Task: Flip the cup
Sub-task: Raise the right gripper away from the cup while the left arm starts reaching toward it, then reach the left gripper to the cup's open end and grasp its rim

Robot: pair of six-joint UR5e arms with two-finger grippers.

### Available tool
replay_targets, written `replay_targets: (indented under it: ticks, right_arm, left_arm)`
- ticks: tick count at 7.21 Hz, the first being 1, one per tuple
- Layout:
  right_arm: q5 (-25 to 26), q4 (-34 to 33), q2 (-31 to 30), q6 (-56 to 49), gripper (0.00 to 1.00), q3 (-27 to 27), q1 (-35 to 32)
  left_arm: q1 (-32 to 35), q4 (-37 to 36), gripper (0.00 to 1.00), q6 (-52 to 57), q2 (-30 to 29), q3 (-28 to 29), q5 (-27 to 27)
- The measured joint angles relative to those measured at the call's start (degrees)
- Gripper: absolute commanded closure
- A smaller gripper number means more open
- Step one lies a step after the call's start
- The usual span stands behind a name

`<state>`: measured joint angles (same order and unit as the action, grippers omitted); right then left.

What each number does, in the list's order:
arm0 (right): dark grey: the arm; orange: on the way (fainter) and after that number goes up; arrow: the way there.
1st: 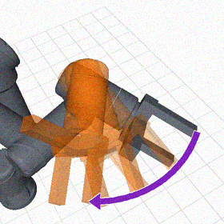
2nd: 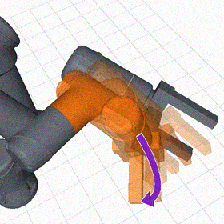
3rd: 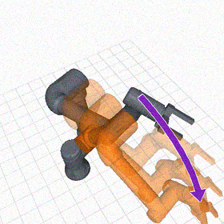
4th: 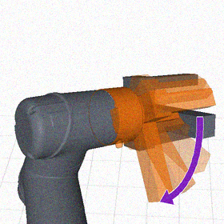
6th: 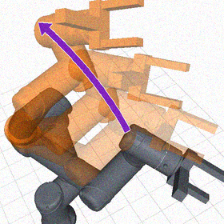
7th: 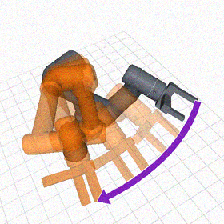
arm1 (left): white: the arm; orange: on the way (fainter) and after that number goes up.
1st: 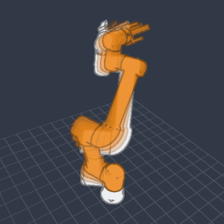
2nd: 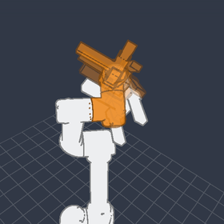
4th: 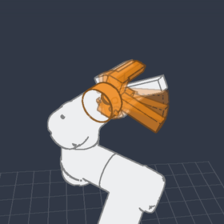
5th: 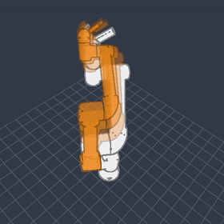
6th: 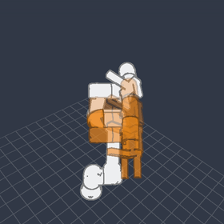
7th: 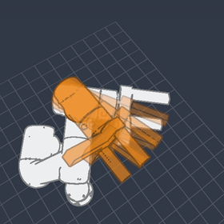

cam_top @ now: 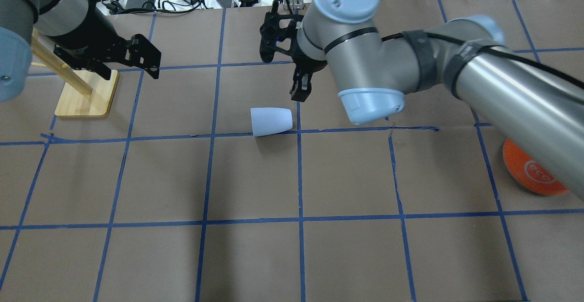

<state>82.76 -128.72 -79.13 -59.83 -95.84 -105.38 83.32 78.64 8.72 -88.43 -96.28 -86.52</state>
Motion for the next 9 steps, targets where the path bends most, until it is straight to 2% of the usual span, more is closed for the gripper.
replay_targets:
  ticks: [3, 6, 8, 9]
  right_arm:
    - [5.89, 14.44, -10.19, 15.74, 0.0, 0.03, 6.52]
    - [8.9, 24.16, -13.53, 39.17, 0.0, 2.41, 7.51]
    - [8.48, 32.99, -13.71, 49.35, 0.0, 6.96, 8.82]
    - [7.24, 34.8, -13.55, 51.23, 0.0, 8.42, 11.35]
  left_arm:
    - [-1.06, -4.88, 0.0, 0.42, -5.46, -3.16, 15.21]
    - [-1.03, -14.92, 0.0, 0.22, -14.94, -9.05, 32.03]
    - [0.0, -22.39, 0.0, 0.2, -21.3, -10.24, 36.36]
    - [0.86, -24.66, 0.02, 0.18, -23.71, -10.33, 38.27]
